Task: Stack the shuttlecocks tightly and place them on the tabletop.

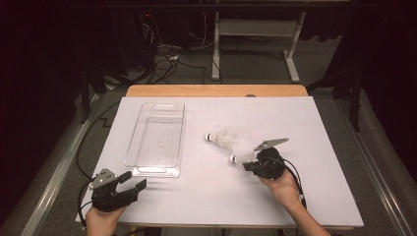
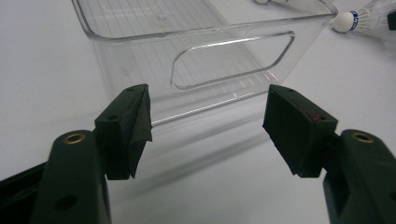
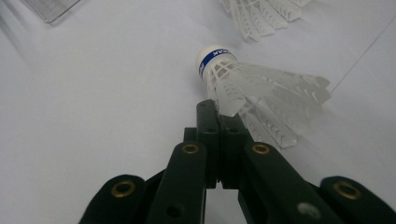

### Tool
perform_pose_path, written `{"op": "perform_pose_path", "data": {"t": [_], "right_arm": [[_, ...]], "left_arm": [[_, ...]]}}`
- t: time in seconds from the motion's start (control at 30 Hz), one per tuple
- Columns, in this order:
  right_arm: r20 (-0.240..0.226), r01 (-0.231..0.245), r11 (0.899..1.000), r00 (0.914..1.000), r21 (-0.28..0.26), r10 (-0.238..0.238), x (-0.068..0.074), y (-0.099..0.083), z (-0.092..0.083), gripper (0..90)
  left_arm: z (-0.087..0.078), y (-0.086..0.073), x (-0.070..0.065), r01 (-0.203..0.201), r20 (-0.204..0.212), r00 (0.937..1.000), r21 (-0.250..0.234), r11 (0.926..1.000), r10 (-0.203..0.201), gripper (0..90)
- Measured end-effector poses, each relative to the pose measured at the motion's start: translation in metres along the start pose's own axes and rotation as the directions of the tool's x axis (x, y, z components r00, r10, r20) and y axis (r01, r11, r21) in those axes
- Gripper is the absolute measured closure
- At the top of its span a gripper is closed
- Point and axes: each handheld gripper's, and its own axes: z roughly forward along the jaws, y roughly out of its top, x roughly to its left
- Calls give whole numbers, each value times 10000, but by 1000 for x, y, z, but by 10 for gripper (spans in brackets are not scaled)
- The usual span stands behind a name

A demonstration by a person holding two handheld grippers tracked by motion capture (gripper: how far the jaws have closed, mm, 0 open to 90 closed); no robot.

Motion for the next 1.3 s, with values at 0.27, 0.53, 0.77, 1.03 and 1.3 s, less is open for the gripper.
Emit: {"op": "perform_pose_path", "data": {"t": [0.27, 0.53, 0.77, 1.03, 1.3], "right_arm": [[64, 21, 10000, 10000, -77, -21, -3, -1, -6, 900], [78, -48, 9999, 10000, -150, 49, -5, -3, -10, 900], [137, -105, 9998, 9998, -177, 107, -9, -2, -15, 900], [248, -126, 9997, 9996, -209, 131, -13, 3, -18, 900], [361, -163, 9998, 9992, -131, 167, -19, 10, -18, 900]], "left_arm": [[0, 0, 0, -1, -6, 10000, -7, 10000, 1, 330], [0, 0, 0, 4, -12, 10000, -16, 10000, -4, 330], [0, 0, 0, -3, -10, 10000, -12, 10000, 3, 330], [0, 0, 0, -1, -12, 10000, -20, 10000, 1, 330], [0, 0, 0, -10, -6, 10000, -8, 10000, 10, 330]]}}
